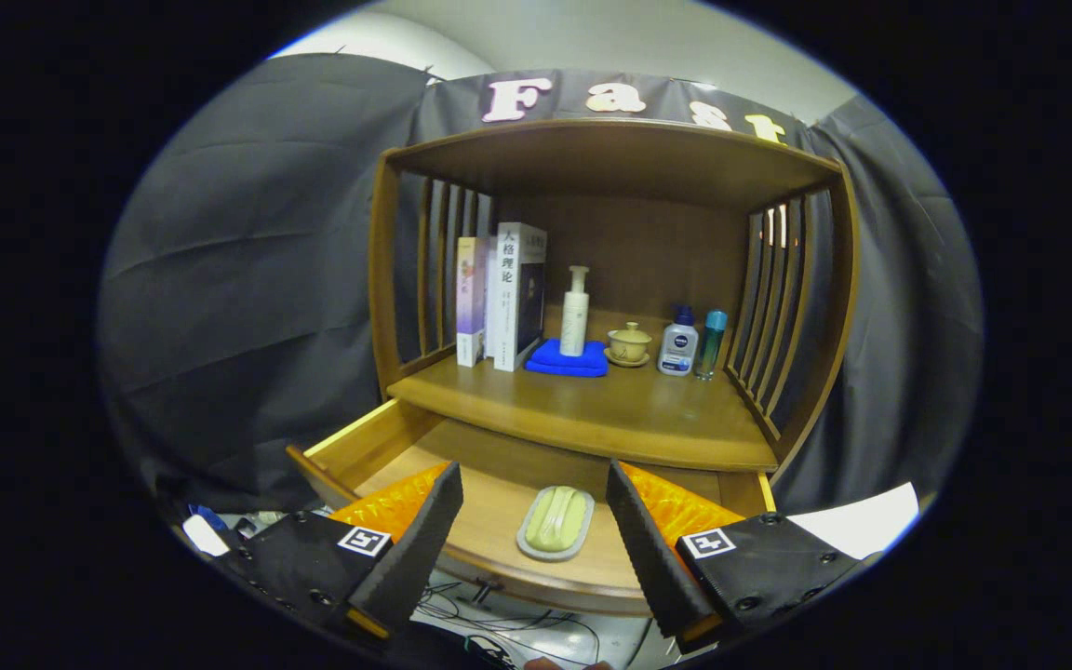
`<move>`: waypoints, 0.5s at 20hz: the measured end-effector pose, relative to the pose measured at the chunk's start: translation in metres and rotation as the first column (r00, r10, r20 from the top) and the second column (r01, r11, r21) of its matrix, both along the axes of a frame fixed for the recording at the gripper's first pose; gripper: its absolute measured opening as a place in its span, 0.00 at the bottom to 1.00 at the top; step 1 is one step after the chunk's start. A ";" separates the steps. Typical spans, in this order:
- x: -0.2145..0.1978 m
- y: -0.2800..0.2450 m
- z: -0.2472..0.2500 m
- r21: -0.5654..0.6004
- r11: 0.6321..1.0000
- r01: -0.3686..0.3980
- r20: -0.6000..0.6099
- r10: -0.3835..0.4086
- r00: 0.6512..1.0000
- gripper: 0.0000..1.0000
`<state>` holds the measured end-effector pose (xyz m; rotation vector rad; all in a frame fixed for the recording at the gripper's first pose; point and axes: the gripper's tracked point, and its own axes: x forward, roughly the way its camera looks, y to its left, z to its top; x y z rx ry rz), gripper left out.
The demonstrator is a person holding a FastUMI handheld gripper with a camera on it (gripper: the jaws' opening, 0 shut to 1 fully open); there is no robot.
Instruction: Pull open the drawer, take out the items inside it, and place them on the countertop above the cabinet.
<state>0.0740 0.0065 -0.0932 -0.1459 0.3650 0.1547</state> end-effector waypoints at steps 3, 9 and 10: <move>0.026 -0.016 0.003 0.001 1.000 0.010 -0.043 -0.010 0.999 0.98; 0.072 -0.020 -0.028 0.151 0.988 0.035 -0.308 0.014 0.951 0.98; 0.075 -0.020 -0.040 0.164 0.985 0.049 -0.364 0.014 0.931 0.98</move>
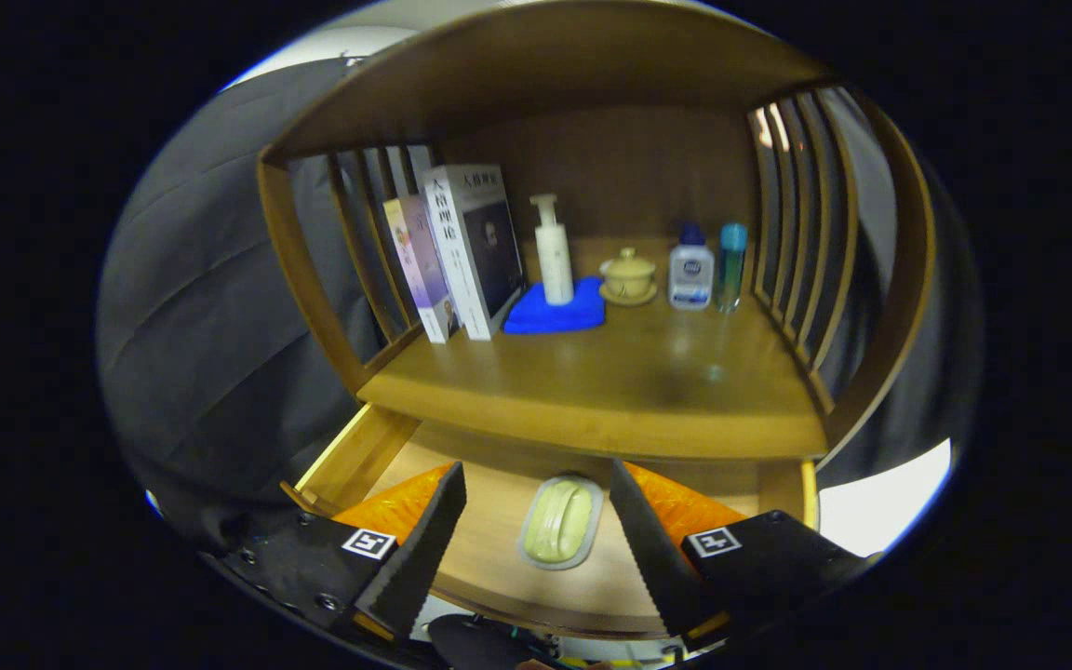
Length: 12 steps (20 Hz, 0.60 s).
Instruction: Pull open the drawer, take out the items inside it, and place them on the countertop above the cabinet.
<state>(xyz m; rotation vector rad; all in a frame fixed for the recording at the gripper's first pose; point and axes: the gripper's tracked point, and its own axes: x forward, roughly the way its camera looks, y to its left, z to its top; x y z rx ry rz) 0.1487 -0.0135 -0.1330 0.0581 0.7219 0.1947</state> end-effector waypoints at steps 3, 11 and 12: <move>0.004 0.005 -0.024 0.012 1.000 -0.013 -0.122 0.014 0.992 0.98; 0.013 0.004 -0.100 -0.163 0.983 -0.079 -0.253 0.035 0.967 0.98; 0.018 0.000 -0.105 -0.180 0.981 -0.066 -0.256 0.018 0.966 0.98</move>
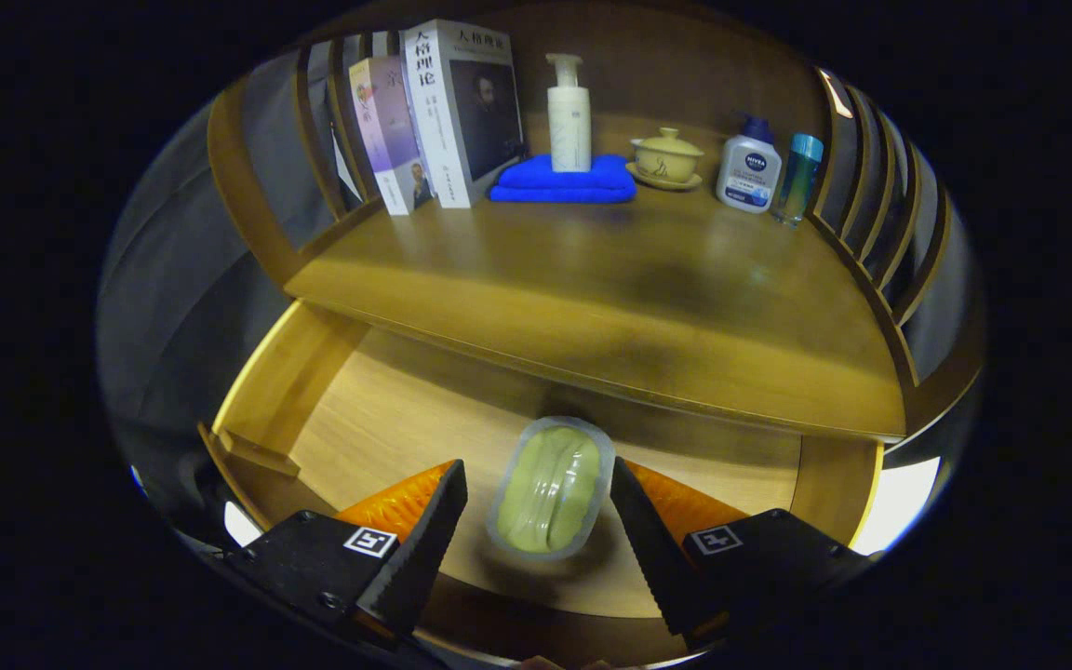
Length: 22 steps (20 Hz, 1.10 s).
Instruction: Pull open the drawer, take out the items inside it, and place them on the countertop above the cabinet.
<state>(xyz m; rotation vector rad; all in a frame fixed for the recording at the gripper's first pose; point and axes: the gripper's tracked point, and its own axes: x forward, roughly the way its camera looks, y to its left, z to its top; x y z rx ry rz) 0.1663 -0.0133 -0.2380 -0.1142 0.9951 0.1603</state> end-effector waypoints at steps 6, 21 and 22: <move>0.003 0.002 -0.024 0.041 0.997 0.065 -0.089 -0.061 0.994 0.87; -0.036 0.027 0.022 0.297 0.954 0.047 -0.092 -0.021 0.996 0.18; -0.042 0.026 0.031 0.294 0.955 0.028 -0.072 -0.006 0.997 0.18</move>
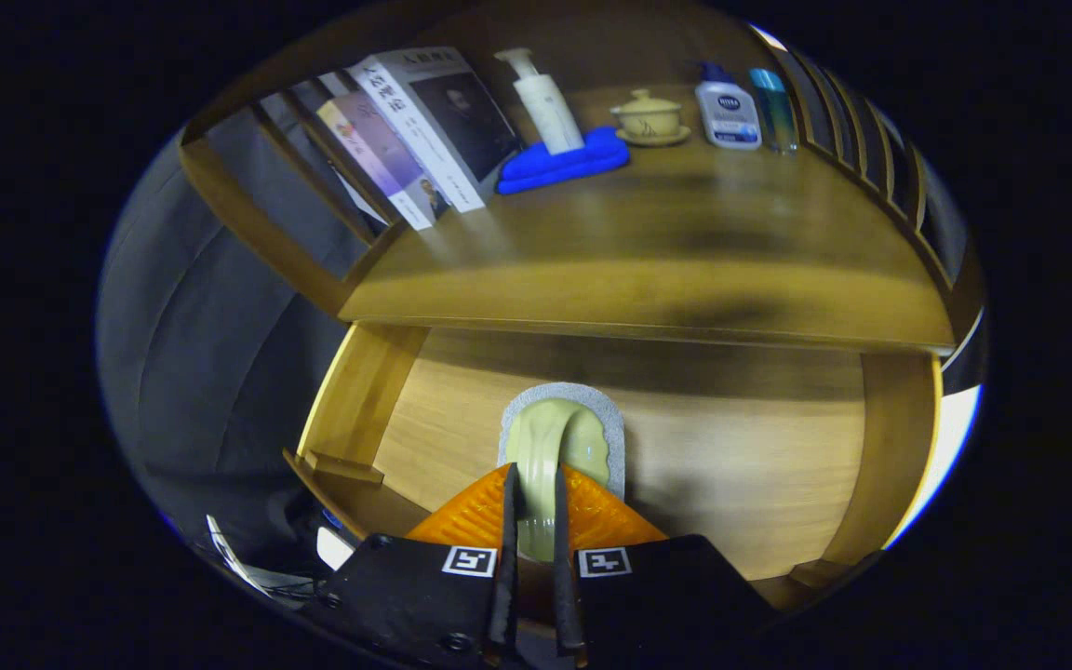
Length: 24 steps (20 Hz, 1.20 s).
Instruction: Pull open the drawer, take out the items inside it, and place them on the countertop above the cabinet.
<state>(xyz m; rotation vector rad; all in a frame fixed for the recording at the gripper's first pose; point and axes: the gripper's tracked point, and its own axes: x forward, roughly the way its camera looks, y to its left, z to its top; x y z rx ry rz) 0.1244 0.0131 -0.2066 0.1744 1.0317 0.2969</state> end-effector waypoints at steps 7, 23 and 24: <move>-0.024 0.004 0.067 0.060 0.998 -0.032 0.107 0.026 0.994 0.18; 0.104 -0.015 0.112 0.074 0.987 0.141 0.207 -0.154 0.966 0.18; 0.114 -0.021 0.110 0.062 0.986 0.157 0.208 -0.166 0.964 0.18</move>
